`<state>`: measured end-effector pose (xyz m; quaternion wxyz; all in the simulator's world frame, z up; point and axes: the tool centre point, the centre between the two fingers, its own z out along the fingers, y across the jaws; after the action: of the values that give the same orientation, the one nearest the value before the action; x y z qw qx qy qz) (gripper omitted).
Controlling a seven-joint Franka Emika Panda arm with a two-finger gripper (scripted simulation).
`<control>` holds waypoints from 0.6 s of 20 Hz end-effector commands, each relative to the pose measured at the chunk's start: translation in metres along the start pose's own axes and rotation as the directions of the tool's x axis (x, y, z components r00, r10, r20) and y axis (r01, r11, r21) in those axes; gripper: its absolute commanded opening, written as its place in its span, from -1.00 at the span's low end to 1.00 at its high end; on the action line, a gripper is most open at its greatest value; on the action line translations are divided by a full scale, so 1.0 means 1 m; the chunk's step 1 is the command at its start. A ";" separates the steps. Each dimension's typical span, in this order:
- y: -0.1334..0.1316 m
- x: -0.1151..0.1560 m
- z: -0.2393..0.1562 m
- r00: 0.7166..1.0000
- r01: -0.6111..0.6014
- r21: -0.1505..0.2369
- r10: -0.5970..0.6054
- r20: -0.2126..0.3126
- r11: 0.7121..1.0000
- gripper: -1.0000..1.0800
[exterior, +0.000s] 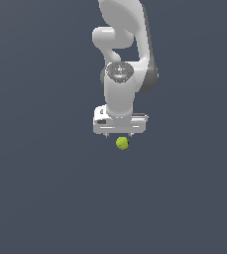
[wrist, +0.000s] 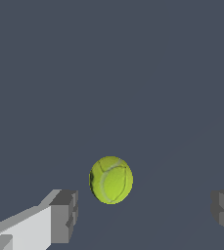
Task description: Pick up the object and move it to a goal position.
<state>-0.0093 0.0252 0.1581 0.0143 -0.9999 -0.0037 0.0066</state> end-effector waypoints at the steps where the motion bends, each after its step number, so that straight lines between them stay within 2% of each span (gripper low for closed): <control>1: 0.000 0.000 0.000 1.000 0.000 0.000 0.000 0.000 1.000 0.92; 12: 0.020 0.001 0.003 1.000 -0.014 -0.030 0.014 -0.007 0.999 0.92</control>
<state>-0.0081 0.0071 0.1548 0.0007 -1.0000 0.0037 0.0038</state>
